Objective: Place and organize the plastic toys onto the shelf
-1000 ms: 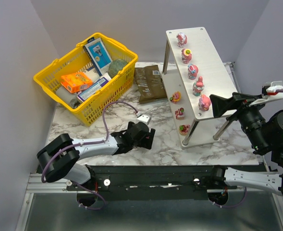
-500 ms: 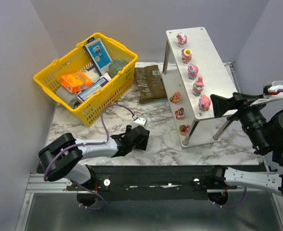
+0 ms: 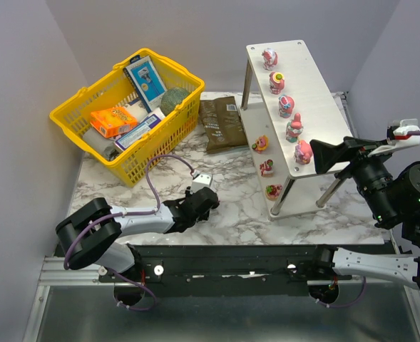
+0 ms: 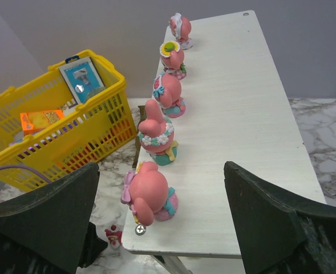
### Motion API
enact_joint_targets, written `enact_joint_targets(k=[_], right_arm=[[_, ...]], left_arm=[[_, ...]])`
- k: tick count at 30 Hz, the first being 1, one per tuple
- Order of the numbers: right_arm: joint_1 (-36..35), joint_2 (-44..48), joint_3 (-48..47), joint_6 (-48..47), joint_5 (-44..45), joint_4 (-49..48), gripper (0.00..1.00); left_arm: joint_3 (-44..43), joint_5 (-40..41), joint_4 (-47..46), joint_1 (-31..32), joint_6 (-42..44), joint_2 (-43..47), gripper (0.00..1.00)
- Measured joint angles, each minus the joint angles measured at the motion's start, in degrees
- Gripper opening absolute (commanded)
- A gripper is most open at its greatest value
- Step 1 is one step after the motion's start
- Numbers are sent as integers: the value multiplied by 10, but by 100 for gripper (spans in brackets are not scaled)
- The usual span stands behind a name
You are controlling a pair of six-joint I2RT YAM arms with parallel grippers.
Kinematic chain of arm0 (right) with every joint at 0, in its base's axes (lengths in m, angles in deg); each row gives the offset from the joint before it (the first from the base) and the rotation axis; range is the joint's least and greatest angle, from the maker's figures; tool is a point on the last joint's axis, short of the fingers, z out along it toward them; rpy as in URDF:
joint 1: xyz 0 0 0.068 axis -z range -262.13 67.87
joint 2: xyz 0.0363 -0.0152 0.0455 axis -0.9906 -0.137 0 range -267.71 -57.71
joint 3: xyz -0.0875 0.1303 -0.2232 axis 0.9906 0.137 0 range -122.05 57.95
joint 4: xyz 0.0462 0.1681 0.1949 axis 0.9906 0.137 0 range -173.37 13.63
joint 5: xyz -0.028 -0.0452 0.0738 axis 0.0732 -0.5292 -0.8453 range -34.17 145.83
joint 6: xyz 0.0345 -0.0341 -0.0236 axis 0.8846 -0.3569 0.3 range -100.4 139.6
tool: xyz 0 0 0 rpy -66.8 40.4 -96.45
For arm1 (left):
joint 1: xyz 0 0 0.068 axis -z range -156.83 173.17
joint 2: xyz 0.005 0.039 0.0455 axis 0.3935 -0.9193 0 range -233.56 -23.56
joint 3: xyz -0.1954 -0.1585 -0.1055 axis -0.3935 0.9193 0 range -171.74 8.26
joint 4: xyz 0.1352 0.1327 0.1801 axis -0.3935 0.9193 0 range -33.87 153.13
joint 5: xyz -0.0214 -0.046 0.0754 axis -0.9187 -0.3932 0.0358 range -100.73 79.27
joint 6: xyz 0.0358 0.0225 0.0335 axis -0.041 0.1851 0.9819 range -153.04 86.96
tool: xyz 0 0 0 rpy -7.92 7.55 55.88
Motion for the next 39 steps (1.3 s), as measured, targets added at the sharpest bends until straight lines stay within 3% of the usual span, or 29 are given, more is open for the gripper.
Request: enact_joint_targets(k=[12, 23, 39], right_arm=[[0, 0, 0, 0, 0, 0, 97], [0, 4, 0, 3, 0, 0, 97], [0, 5, 0, 11, 0, 13, 97]], left_arm=[[4, -2, 3, -8, -16, 9, 54], [24, -54, -50, -19, 1, 19, 55], [-31, -53, -81, -57, 5, -60, 38]])
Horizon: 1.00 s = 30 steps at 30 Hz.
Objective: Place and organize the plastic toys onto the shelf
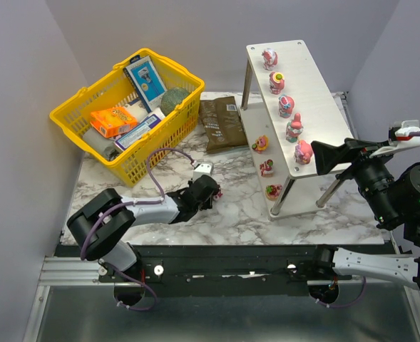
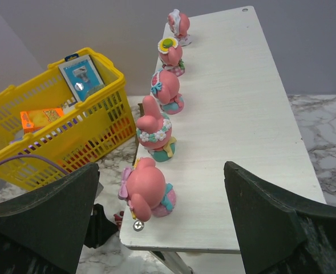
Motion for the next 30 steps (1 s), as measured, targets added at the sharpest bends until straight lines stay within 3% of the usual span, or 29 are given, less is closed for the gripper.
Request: enact_joint_targets(k=[18, 21, 30], right_arm=[[0, -8, -11, -1, 2, 3, 97], [0, -7, -11, 0, 4, 4, 97], [0, -8, -16, -1, 4, 5, 97]], left_arm=[[-53, -5, -25, -58, 1, -61, 36], [-34, -5, -16, -67, 0, -38, 42], [-20, -22, 53, -93, 42, 48, 81]])
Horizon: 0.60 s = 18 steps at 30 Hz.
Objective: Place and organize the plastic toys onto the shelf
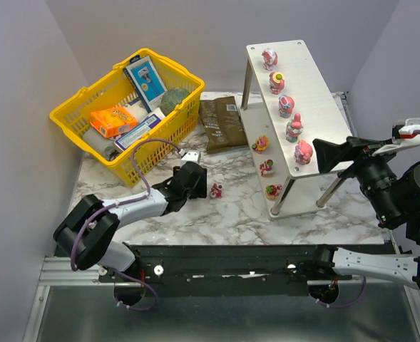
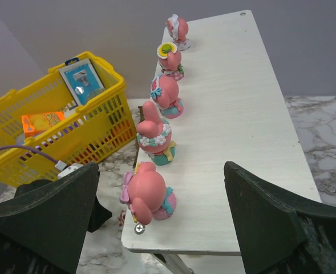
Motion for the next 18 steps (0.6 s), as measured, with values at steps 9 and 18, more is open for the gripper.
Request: enact_joint_targets(k=[9, 18], right_arm=[[0, -7, -10, -5, 1, 0, 97], [0, -16, -11, -4, 1, 0, 97]], left_arm=[[0, -146, -47, 0, 94, 51, 90], [-10, -238, -75, 8, 125, 14, 81]])
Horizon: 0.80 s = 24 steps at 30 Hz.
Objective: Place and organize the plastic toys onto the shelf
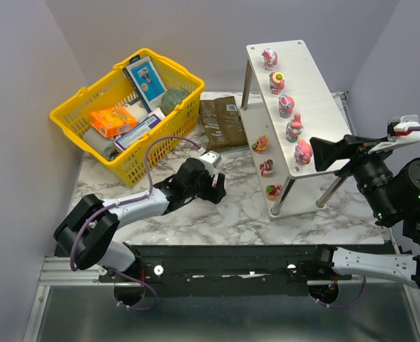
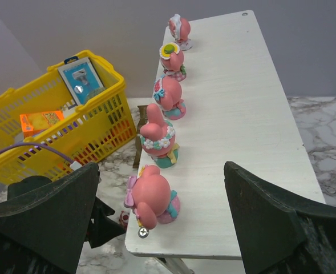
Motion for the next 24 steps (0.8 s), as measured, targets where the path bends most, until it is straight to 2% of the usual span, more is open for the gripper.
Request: enact_joint_targets(k=[16, 24], right_arm=[[0, -3, -1, 0, 0, 0, 97], [0, -3, -1, 0, 1, 0, 97]], left_arm=[[-44, -2, 7, 3, 7, -71, 68], [-52, 2, 10, 3, 10, -85, 66]])
